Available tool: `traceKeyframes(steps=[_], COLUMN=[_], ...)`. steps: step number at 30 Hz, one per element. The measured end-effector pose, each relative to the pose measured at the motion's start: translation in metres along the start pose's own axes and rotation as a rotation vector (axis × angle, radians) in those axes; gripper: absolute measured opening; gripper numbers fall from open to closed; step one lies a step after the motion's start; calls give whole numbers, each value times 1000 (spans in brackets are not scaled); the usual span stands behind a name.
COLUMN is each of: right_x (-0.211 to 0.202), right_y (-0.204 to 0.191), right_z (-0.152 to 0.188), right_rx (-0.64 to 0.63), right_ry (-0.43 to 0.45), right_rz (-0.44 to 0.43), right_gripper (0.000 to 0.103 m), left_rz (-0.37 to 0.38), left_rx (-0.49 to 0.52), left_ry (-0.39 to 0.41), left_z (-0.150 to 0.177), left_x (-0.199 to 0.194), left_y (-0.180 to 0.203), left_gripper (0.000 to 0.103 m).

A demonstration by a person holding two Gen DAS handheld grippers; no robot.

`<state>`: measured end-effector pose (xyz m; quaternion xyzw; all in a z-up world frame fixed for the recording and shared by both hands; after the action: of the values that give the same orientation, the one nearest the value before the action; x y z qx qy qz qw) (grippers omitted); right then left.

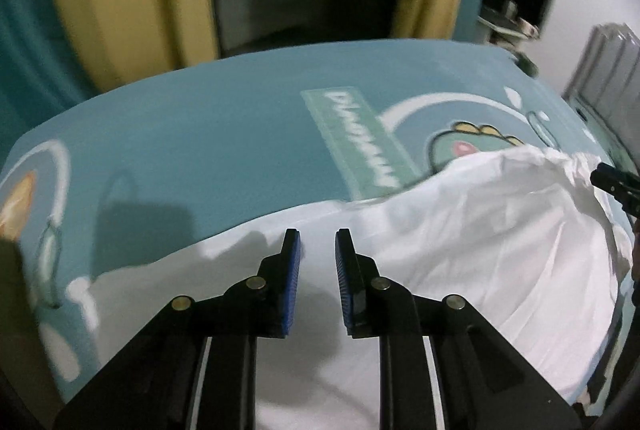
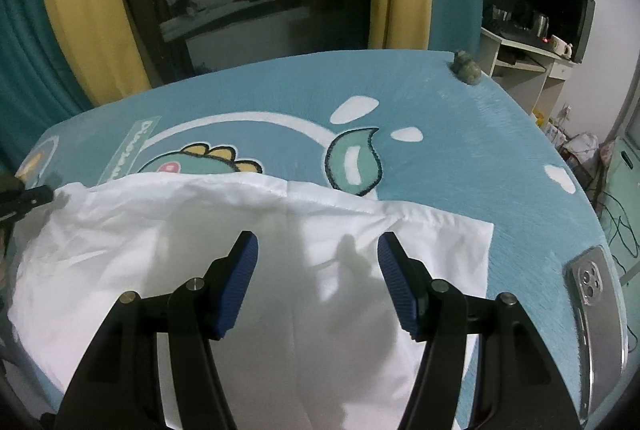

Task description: Fold large clothes

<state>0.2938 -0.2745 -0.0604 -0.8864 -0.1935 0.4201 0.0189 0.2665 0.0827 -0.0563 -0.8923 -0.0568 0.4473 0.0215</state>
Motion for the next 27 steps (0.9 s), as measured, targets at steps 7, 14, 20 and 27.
traceKeyframes(steps=[7,14,20,27], right_x=[0,-8,-23,-51], right_y=[22,45,54,60], right_z=[10,19,26,38], right_rx=[50,85,95,137], right_ry=[3,14,21,65], right_rz=[-2,6,22,49], right_gripper=[62,62,62,66], left_rz=[33,-59,-52,-36], left_rx=[74,-6,-77,-93], left_ry=[-86,-59,97,160], left_z=[-22,-33,-17,25], left_x=[45,53,-6,-60], left_y=[41,32,20,24], left_gripper=[19,25,25,26])
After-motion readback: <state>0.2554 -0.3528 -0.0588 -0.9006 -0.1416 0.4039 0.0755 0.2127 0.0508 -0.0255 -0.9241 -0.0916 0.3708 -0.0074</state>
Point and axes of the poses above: each gripper's, at about its wrist camera, not at the fingertips, and x roughly the way its jaws point, y to its right, z to its underside, the point moved 1 cm from there along x, roughly the way its jaws point, and after that the axes turned 10 degrees about -z, right-handed, at the moved point
